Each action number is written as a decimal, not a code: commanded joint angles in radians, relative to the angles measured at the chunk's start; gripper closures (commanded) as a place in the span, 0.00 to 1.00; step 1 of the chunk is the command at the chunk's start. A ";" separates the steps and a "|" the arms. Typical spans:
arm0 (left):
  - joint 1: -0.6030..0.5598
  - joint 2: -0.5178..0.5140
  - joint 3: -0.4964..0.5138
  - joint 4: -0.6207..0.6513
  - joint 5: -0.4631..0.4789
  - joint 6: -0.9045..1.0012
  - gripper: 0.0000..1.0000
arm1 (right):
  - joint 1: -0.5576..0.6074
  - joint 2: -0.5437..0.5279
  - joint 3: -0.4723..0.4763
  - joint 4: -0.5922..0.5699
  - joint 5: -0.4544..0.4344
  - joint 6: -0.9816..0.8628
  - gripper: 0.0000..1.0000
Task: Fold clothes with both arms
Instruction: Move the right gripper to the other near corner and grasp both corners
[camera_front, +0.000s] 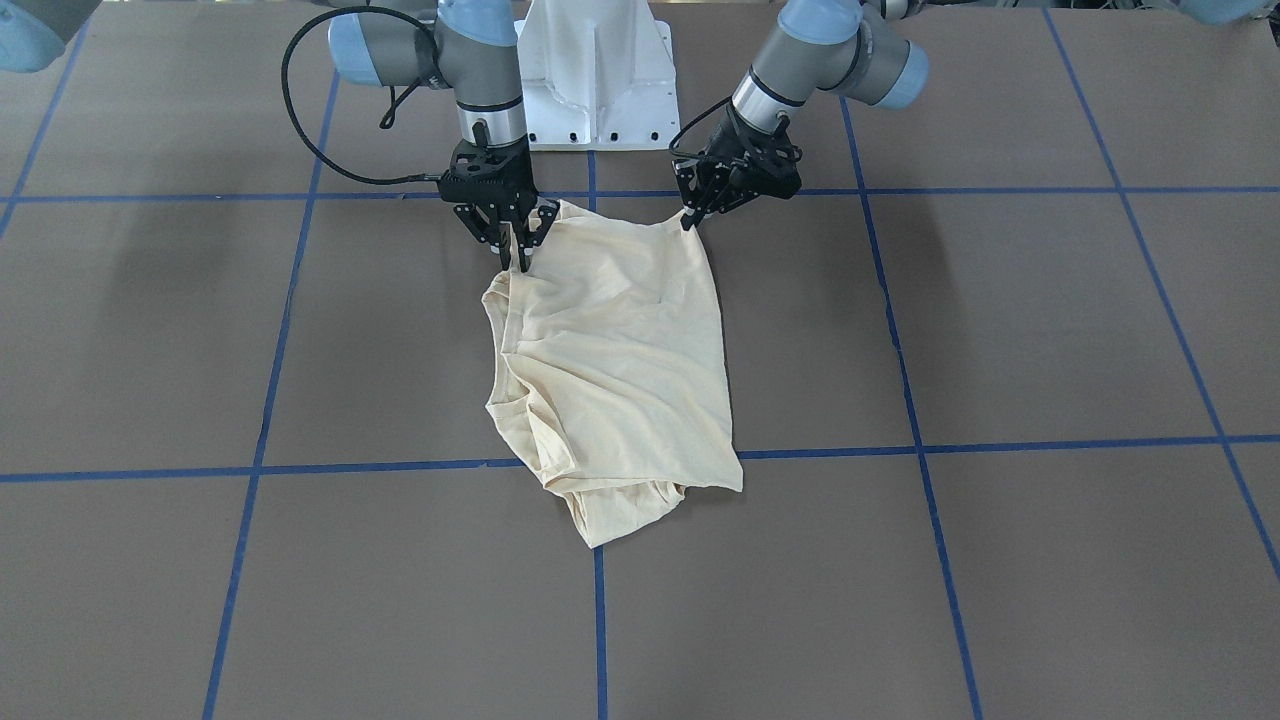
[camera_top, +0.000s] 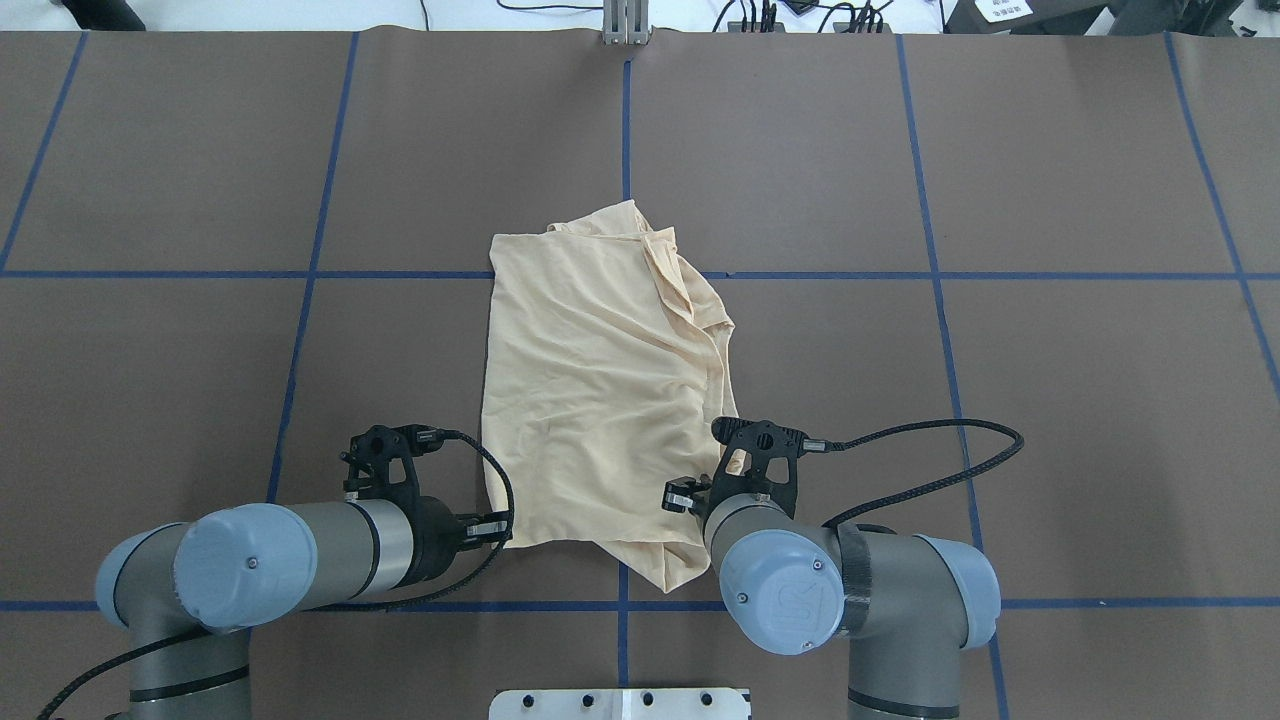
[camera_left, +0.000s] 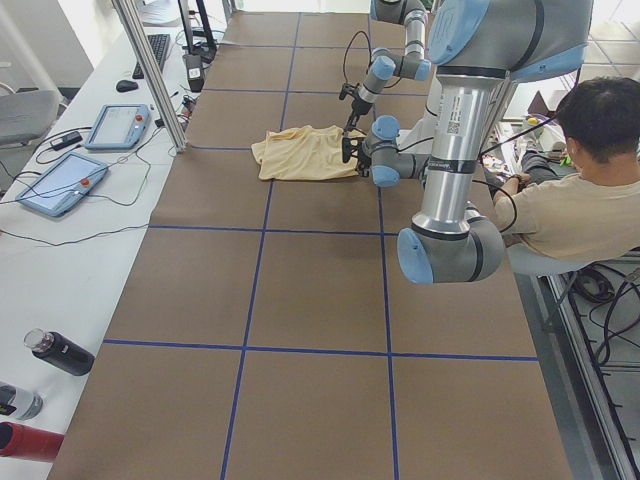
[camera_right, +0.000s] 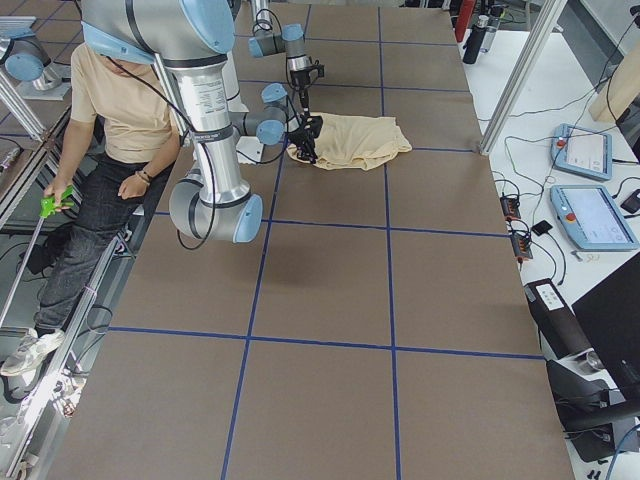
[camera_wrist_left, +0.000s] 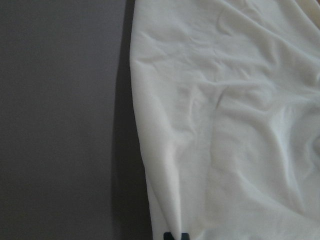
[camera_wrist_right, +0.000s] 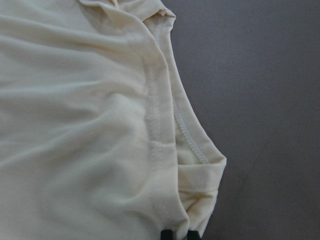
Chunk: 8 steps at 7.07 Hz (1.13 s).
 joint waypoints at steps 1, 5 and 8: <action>0.000 -0.001 0.001 0.000 0.000 0.000 1.00 | -0.002 -0.006 0.012 0.000 -0.002 -0.003 0.86; -0.002 0.005 -0.056 0.003 -0.005 0.002 1.00 | 0.000 -0.020 0.077 -0.002 -0.008 -0.017 1.00; 0.061 0.012 -0.256 0.125 -0.008 -0.026 1.00 | -0.073 -0.145 0.305 -0.011 -0.006 -0.017 1.00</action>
